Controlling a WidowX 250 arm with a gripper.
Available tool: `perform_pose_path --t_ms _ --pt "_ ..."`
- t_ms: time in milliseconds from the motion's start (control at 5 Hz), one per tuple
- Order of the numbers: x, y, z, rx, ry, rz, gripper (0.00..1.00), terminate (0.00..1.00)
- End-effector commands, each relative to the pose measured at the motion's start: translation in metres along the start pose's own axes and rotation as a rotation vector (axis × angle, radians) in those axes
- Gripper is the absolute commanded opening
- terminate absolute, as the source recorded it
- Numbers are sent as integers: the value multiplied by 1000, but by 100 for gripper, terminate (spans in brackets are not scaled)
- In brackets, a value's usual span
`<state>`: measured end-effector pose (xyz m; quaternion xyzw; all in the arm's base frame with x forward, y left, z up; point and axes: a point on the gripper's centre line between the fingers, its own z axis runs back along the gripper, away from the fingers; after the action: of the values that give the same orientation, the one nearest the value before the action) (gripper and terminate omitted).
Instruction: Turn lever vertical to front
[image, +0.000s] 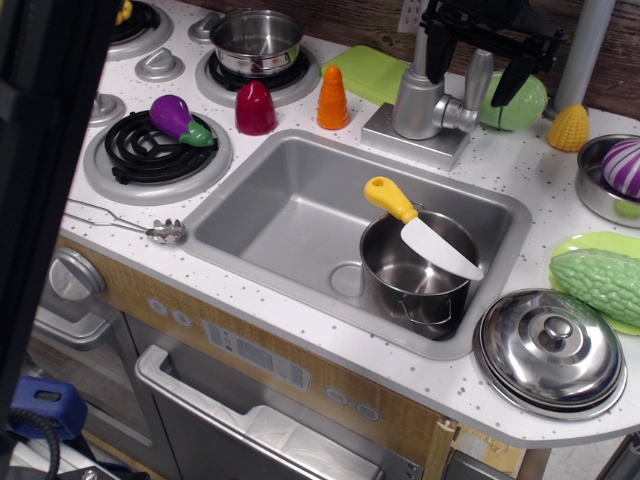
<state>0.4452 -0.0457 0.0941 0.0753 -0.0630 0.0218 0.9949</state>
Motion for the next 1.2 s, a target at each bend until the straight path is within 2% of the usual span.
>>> perform_pose_path --t_ms 0,200,600,800,1000 --pt "0 0 0 0 0 0 100 0" --pt "7 -2 9 31 -122 24 100 0" --pt "25 1 37 67 -281 44 100 0" --pt "37 0 48 86 -333 52 100 0" --pt "44 0 46 74 -357 47 100 0"
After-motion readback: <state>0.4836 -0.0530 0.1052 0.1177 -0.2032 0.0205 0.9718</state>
